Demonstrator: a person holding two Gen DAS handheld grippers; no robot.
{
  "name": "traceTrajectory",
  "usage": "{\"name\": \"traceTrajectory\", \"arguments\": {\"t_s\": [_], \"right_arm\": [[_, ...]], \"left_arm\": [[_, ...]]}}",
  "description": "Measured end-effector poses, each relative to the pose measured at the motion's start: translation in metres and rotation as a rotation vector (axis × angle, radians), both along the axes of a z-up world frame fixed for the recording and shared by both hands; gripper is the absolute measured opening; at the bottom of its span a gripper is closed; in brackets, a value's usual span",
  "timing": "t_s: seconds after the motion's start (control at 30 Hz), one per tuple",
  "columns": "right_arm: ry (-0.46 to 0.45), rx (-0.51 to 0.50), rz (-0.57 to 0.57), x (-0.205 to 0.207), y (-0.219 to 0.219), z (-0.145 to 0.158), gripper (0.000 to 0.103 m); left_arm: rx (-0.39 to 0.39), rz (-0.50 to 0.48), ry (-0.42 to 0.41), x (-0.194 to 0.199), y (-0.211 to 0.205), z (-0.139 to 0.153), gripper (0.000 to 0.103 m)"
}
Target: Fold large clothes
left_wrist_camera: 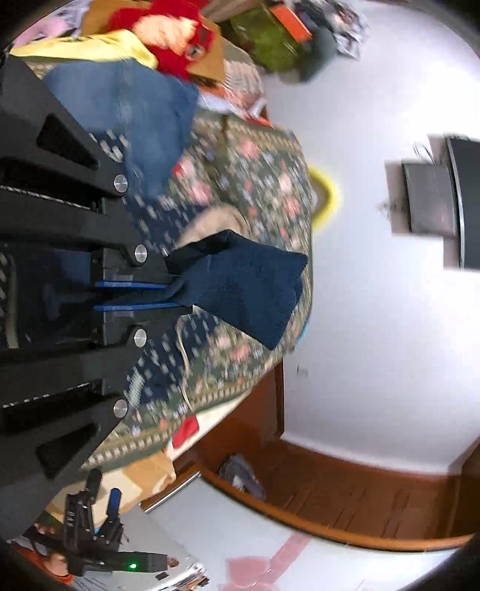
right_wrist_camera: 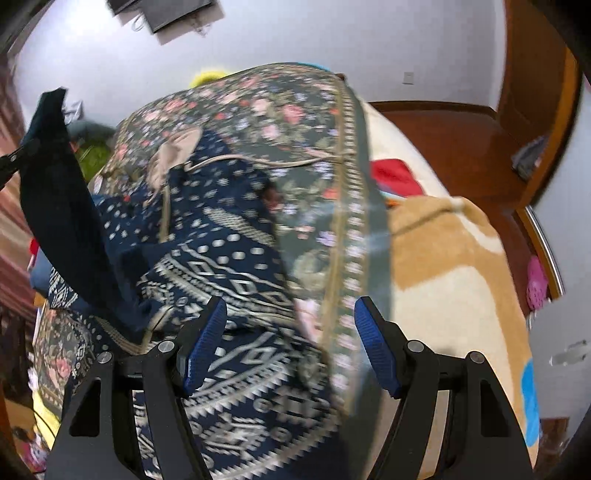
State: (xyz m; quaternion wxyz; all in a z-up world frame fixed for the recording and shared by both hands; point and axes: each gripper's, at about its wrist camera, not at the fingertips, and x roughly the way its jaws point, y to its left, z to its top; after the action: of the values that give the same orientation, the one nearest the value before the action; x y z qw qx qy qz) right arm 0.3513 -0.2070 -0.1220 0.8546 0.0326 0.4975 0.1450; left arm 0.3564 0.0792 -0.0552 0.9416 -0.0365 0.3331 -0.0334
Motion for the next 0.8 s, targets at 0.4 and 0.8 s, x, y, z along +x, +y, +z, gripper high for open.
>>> {"name": "traceTrajectory", "arguments": {"t_s": [0.4, 0.8], "right_arm": [[0.136, -0.164, 0.173, 0.007, 0.069, -0.058, 0.068], [0.141, -0.150, 0.152, 0.001, 0.064, -0.054, 0.068]], "left_arm": [[-0.196, 0.141, 0.151, -0.073, 0.104, -0.090, 0.006], [-0.310, 0.220, 0.290, -0.109, 0.143, -0.116, 0.054]]}}
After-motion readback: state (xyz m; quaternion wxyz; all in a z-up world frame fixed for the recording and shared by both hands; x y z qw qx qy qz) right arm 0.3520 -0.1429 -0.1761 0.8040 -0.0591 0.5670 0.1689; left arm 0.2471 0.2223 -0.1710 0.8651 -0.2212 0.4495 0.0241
